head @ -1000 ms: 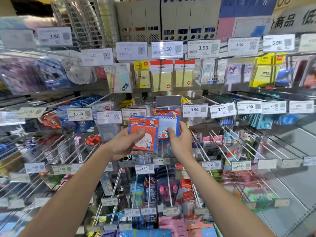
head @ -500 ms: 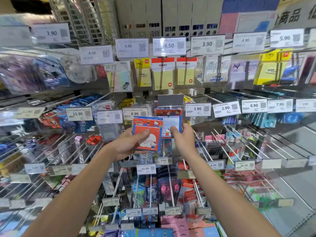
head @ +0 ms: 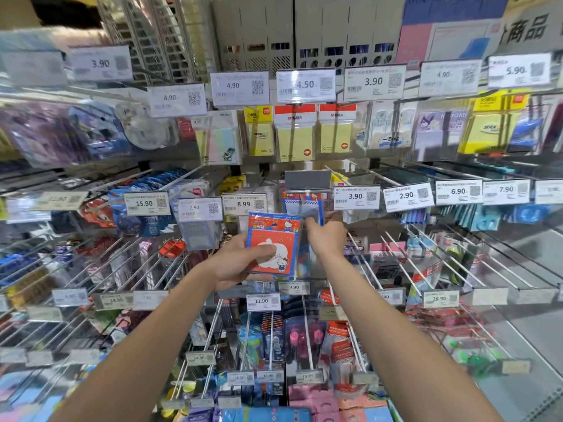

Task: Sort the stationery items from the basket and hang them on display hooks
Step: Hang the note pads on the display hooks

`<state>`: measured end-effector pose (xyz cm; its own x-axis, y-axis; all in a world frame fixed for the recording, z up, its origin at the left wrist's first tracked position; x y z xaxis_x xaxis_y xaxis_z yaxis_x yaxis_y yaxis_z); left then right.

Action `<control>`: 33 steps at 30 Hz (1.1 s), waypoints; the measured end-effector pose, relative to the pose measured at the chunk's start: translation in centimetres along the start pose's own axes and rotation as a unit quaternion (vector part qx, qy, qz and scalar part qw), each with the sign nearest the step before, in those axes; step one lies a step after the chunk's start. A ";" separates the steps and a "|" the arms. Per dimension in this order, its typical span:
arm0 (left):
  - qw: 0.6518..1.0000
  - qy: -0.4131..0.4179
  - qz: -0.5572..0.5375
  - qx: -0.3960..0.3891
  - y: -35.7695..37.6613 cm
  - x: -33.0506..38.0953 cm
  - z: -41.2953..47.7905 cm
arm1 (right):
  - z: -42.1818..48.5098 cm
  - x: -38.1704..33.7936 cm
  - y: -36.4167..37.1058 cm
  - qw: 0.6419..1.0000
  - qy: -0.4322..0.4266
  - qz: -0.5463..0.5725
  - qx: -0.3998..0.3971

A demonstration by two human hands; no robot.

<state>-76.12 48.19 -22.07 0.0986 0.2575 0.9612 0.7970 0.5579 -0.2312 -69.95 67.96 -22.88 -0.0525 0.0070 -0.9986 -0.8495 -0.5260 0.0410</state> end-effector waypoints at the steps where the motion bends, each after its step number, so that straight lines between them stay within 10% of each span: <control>1: 1.000 0.004 0.002 -0.001 0.1 0.0 0.0 | -0.7 0.0 -0.1 1.000 -0.022 -0.008 0.016; 6: 1.000 0.003 0.018 0.006 0.9 -0.2 0.0 | -3.8 0.3 -1.7 0.986 -0.156 0.058 0.019; 13: 0.999 0.021 0.046 -0.015 2.9 0.0 0.0 | -5.0 -1.3 -2.8 0.950 -0.224 0.046 -0.211; 23: 0.997 0.070 0.013 0.014 4.2 0.2 1.0 | -5.0 -0.9 -3.3 0.932 -0.067 0.299 -0.195; 33: 0.996 0.081 -0.005 0.026 5.3 2.1 2.1 | -4.9 -0.7 -4.6 0.940 -0.096 0.213 -0.249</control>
<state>-72.93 53.32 -21.57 0.1893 0.1227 0.9742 0.7673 0.6006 -0.2248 -63.46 66.16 -22.57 -0.4668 -0.1653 -0.8688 -0.3815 -0.8486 0.3665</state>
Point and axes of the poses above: each hand's wrist, its own z-axis towards the middle knuckle, its own y-axis out of the palm, x = y × z, the point moved 2 cm from there along z, towards the middle knuckle, and after that the axes turned 15 degrees about z, right-handed, at the moved point
